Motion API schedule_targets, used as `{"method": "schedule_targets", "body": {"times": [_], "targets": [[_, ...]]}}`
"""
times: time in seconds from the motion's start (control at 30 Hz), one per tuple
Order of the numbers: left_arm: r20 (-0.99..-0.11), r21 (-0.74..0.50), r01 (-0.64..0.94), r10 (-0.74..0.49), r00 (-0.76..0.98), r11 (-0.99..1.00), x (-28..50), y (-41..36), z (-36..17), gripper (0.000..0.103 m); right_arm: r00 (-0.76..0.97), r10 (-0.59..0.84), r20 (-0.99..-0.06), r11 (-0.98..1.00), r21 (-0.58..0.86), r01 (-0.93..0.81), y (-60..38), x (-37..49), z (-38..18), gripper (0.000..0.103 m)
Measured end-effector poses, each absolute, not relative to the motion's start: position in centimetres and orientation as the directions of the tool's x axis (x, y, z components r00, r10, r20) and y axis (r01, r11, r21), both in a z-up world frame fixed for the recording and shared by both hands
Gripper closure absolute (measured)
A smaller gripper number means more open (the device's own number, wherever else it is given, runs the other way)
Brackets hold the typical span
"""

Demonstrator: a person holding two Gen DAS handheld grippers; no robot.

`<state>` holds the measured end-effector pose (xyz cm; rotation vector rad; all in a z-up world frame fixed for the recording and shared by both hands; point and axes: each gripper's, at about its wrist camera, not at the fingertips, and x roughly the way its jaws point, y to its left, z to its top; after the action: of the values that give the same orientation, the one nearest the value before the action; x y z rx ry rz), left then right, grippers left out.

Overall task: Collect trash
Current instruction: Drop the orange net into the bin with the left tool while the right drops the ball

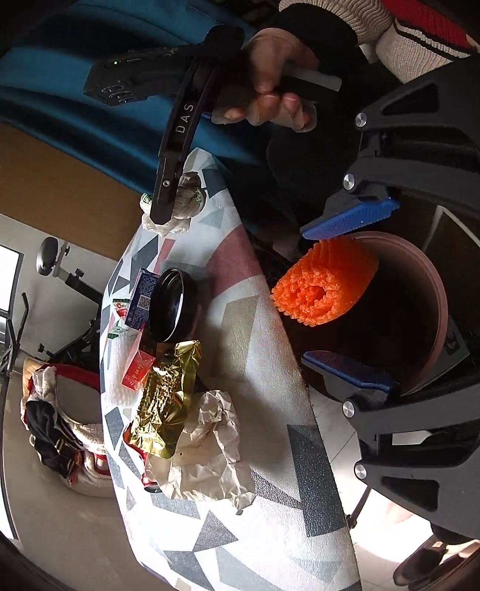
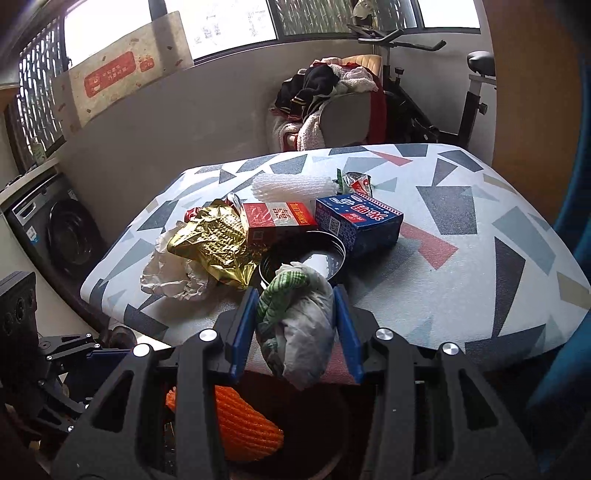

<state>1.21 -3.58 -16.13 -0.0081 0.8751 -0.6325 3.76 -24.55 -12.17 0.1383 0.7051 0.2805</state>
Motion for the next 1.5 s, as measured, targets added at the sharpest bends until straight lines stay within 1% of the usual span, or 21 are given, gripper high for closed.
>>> {"method": "schedule_targets", "body": {"times": [0.03, 0.07, 0.1, 0.17, 0.27, 0.33, 0.43, 0.53, 0.67, 0.83, 0.97, 1.1, 1.27, 1.4, 1.43, 1.47, 1.5], "targets": [[-0.708, -0.253, 0.505, -0.514, 0.485, 0.825, 1.2, -3.4, -16.1, 0.037, 0.726, 0.294, -0.622, 0.955, 0.216, -0.202, -24.6, 3.5, -12.4, 0.06], [-0.704, -0.247, 0.492, -0.503, 0.501, 0.835, 1.2, -3.2, -16.1, 0.031, 0.723, 0.29, -0.627, 0.956, 0.216, -0.196, -24.6, 3.3, -12.6, 0.06], [-0.698, -0.235, 0.474, -0.486, 0.525, 0.849, 1.1, -2.8, -16.0, 0.028, 0.72, 0.288, -0.632, 0.957, 0.22, -0.19, -24.6, 3.1, -12.9, 0.06], [-0.678, -0.197, 0.436, -0.443, 0.586, 0.878, 0.8, -1.9, -15.5, 0.017, 0.709, 0.294, -0.64, 0.954, 0.235, -0.184, -24.5, 2.7, -13.7, 0.059], [-0.649, -0.123, 0.387, -0.369, 0.666, 0.914, 0.3, -0.5, -15.0, 0.01, 0.685, 0.311, -0.659, 0.95, 0.244, -0.196, -23.6, 2.0, -15.0, 0.059], [-0.638, -0.085, 0.36, -0.328, 0.697, 0.929, -0.1, 0.5, -14.9, 0.009, 0.661, 0.318, -0.68, 0.948, 0.238, -0.211, -22.9, 1.7, -16.0, 0.059], [-0.609, -0.117, 0.323, -0.325, 0.724, 0.939, -0.2, 1.9, -14.6, 0.009, 0.618, 0.339, -0.709, 0.941, 0.26, -0.217, -21.8, 1.5, -17.7, 0.059], [-0.581, -0.111, 0.297, -0.304, 0.755, 0.948, -0.5, 2.4, -14.3, 0.009, 0.581, 0.353, -0.733, 0.935, 0.267, -0.232, -20.2, 1.2, -19.2, 0.059], [-0.599, -0.082, 0.255, -0.252, 0.76, 0.963, -0.4, 2.1, -15.0, 0.009, 0.547, 0.341, -0.764, 0.936, 0.221, -0.274, -17.9, 1.1, -20.7, 0.059], [-0.615, -0.063, 0.264, -0.245, 0.749, 0.963, -0.3, 1.6, -15.5, 0.009, 0.483, 0.327, -0.812, 0.937, 0.21, -0.28, -16.7, 1.7, -22.7, 0.059], [-0.619, -0.069, 0.262, -0.247, 0.746, 0.963, -0.4, 1.9, -15.6, 0.009, 0.467, 0.314, -0.826, 0.944, 0.219, -0.247, -16.9, 2.1, -23.3, 0.059], [-0.622, -0.102, 0.24, -0.25, 0.742, 0.966, -0.1, 2.6, -15.8, 0.009, 0.462, 0.307, -0.832, 0.948, 0.226, -0.222, -17.4, 2.4, -23.6, 0.057], [-0.617, -0.152, 0.203, -0.253, 0.745, 0.967, 0.3, 3.6, -15.8, 0.009, 0.466, 0.314, -0.827, 0.945, 0.225, -0.236, -17.2, 2.2, -23.5, 0.057], [-0.618, -0.166, 0.19, -0.252, 0.745, 0.968, 0.4, 3.9, -15.9, 0.009, 0.467, 0.31, -0.828, 0.944, 0.213, -0.25, -17.0, 2.1, -23.3, 0.057], [-0.618, -0.164, 0.19, -0.251, 0.745, 0.968, 0.4, 3.9, -15.9, 0.009, 0.468, 0.309, -0.828, 0.945, 0.211, -0.251, -16.9, 2.1, -23.3, 0.055], [-0.619, -0.161, 0.192, -0.251, 0.745, 0.968, 0.4, 3.8, -15.8, 0.009, 0.47, 0.305, -0.828, 0.946, 0.207, -0.249, -16.9, 2.1, -23.2, 0.047], [-0.619, -0.158, 0.193, -0.25, 0.744, 0.968, 0.4, 3.8, -15.8, 0.009, 0.474, 0.302, -0.827, 0.947, 0.205, -0.246, -16.9, 2.1, -23.1, 0.037]]}}
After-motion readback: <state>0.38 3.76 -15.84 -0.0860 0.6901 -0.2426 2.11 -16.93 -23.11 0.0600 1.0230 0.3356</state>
